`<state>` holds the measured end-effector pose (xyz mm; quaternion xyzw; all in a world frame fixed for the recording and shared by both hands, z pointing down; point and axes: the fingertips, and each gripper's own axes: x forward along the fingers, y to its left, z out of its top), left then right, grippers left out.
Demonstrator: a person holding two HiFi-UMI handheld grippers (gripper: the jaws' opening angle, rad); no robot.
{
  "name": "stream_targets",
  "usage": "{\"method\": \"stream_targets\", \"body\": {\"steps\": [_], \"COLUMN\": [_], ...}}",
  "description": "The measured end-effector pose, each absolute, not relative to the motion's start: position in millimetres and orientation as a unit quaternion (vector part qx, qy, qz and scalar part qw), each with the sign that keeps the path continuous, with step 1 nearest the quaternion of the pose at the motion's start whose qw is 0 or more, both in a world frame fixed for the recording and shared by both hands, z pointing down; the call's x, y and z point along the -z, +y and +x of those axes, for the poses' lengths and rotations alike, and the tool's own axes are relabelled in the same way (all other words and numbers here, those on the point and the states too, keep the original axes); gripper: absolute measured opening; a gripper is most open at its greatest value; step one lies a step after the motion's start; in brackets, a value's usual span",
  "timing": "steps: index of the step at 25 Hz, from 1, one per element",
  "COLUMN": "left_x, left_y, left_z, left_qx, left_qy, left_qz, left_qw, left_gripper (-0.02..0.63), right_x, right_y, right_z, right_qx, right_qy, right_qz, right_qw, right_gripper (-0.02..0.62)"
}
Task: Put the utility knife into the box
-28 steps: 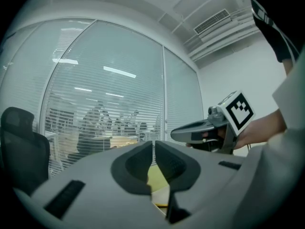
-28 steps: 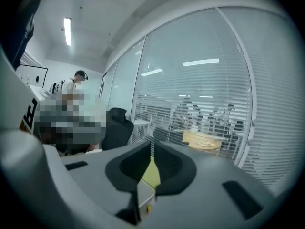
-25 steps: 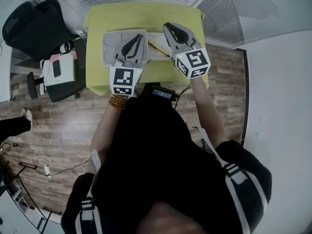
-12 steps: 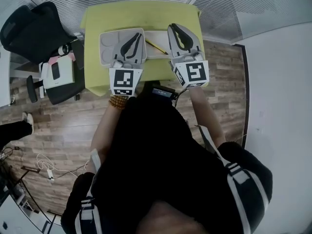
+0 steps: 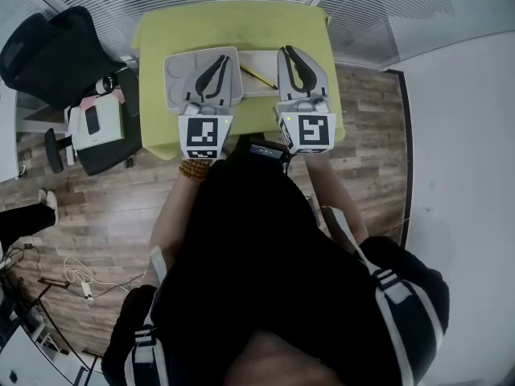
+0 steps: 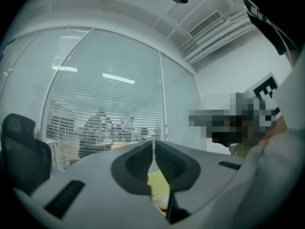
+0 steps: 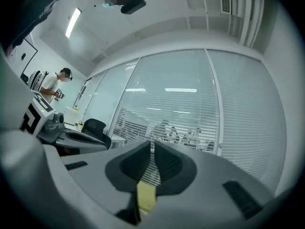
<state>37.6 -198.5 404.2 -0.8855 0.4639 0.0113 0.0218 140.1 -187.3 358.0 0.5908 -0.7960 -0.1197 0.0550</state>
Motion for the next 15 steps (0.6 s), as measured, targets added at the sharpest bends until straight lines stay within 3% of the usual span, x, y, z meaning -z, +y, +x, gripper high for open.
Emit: {"method": "stream_targets", "body": {"steps": [15], "left_x": [-409.7], "left_y": [-200.2], "left_z": [28.0], "left_qx": [-0.006], "left_qy": [0.475], "left_qz": [-0.880], "left_qw": [0.013], "left_gripper": [0.025], "right_x": [-374.4], "right_y": [-178.0], "right_z": [110.1], "right_qx": [0.117], "right_qy": [-0.805], "right_qz": [0.576], "right_qw": [0.081], "right_gripper": [0.023]}}
